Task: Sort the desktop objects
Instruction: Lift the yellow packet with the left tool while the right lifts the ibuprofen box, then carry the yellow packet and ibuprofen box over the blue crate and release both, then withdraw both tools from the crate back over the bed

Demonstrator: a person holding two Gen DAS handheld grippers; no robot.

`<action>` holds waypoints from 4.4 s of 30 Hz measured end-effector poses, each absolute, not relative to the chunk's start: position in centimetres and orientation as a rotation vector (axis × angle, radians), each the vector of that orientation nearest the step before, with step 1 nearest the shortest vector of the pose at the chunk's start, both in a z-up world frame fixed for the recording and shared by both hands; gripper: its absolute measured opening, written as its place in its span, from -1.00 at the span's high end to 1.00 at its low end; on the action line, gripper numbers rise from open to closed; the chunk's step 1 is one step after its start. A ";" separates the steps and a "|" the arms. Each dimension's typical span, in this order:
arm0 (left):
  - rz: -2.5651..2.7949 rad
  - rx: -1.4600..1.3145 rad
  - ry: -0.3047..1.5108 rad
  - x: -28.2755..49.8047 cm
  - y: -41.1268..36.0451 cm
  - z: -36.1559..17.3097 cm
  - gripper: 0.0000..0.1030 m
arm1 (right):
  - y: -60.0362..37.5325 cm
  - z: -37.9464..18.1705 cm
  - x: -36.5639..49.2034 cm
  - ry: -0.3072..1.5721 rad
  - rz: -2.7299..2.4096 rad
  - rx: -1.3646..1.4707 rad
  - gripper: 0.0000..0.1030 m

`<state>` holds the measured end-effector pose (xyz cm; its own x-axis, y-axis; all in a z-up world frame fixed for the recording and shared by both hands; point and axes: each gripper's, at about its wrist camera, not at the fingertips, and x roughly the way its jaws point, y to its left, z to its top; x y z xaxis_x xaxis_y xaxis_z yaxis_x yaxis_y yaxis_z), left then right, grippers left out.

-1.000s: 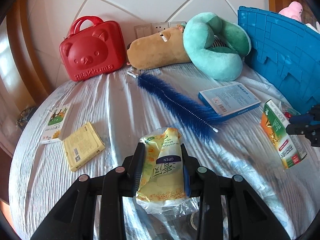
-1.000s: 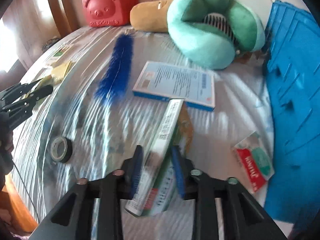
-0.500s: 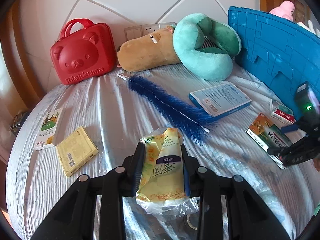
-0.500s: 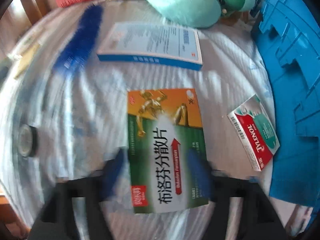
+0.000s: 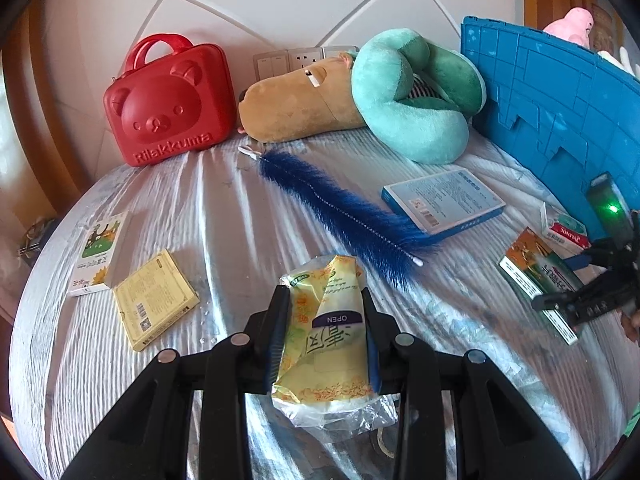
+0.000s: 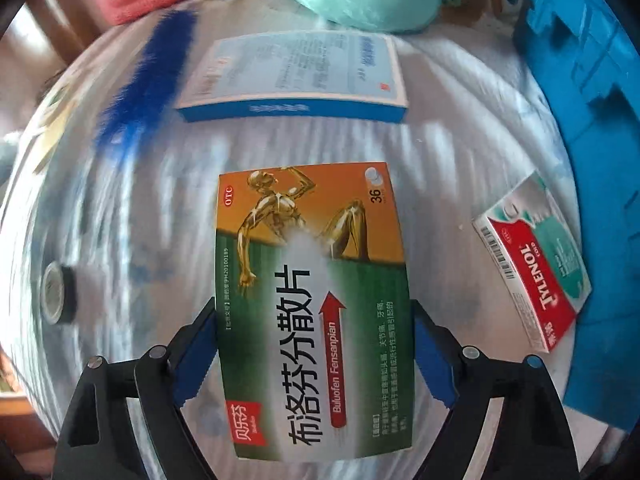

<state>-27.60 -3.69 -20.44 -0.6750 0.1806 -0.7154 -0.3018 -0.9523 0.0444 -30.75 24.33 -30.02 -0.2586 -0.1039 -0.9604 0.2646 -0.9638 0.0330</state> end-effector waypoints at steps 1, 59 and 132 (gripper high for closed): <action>2.650 -1.102 0.227 -27.6 -3.7 -20.3 0.37 | 24.2 -29.6 -30.4 0.189 -2.303 1.736 -0.69; 2.316 -0.299 0.315 -23.4 38.8 6.9 0.37 | 61.8 8.0 -18.0 -0.192 -3.234 0.978 -0.70; 3.031 -0.511 0.145 -23.2 -10.3 -1.1 -1.00 | 19.2 -11.4 -28.7 -0.123 -2.621 1.132 -0.97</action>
<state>-23.20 -10.31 -1.12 -0.9429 0.0474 -0.3297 -0.0787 -0.9935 0.0823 -28.68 19.19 -11.42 -0.6526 -0.2903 -0.6999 0.2233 -0.9564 0.1884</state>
